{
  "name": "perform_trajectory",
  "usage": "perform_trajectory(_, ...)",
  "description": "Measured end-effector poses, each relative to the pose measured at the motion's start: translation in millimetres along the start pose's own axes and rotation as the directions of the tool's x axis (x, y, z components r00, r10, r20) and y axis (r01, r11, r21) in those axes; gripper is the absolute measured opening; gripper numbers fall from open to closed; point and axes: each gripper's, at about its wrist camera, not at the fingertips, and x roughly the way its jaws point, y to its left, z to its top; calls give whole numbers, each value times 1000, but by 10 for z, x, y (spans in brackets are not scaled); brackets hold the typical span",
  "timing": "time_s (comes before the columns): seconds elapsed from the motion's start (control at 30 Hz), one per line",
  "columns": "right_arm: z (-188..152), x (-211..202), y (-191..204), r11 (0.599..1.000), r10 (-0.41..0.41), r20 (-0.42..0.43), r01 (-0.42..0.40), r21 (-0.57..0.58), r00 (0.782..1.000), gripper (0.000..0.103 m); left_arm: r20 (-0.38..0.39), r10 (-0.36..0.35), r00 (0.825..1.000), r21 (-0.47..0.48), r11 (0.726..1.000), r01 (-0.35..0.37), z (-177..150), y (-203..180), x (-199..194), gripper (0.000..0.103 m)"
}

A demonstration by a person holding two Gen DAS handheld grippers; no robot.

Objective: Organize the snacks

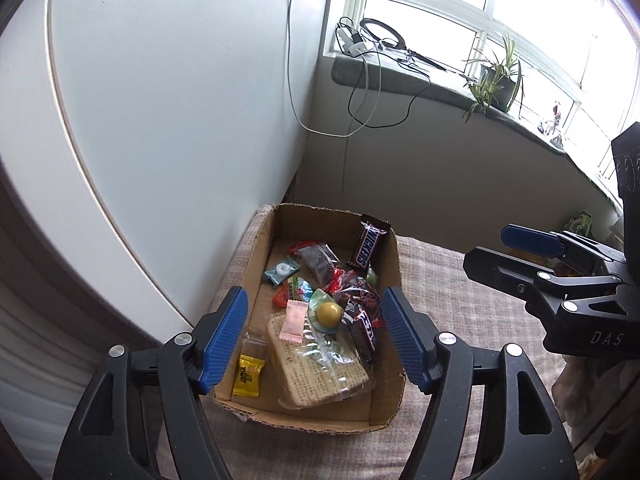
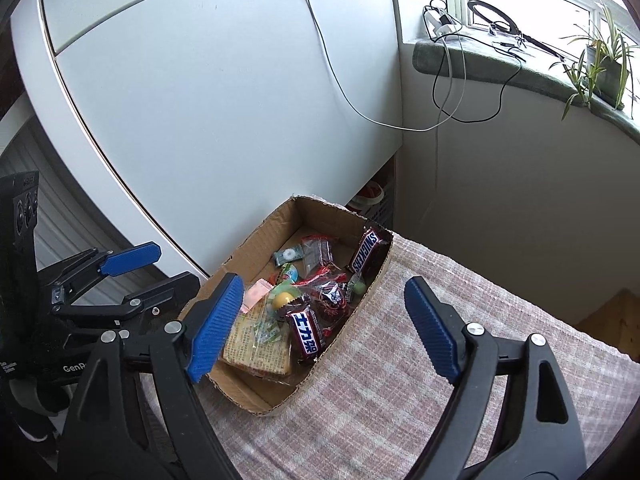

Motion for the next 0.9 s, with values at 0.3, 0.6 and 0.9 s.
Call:
perform_trajectory(0.3,-170,-367,42,998,-70,46,70,8,996,96,26,50,998,-27,998,-49,-147,-61,-349,74)
perform_trajectory(0.6,-301,-577,45,995,-98,55,97,13,994,97,36,57,998,-31,998,-56,-270,-108,-564,79)
perform_trajectory(0.9,-337,-629,94,995,-103,57,102,6,993,97,57,63,996,-31,998,-61,-264,-131,-676,79)
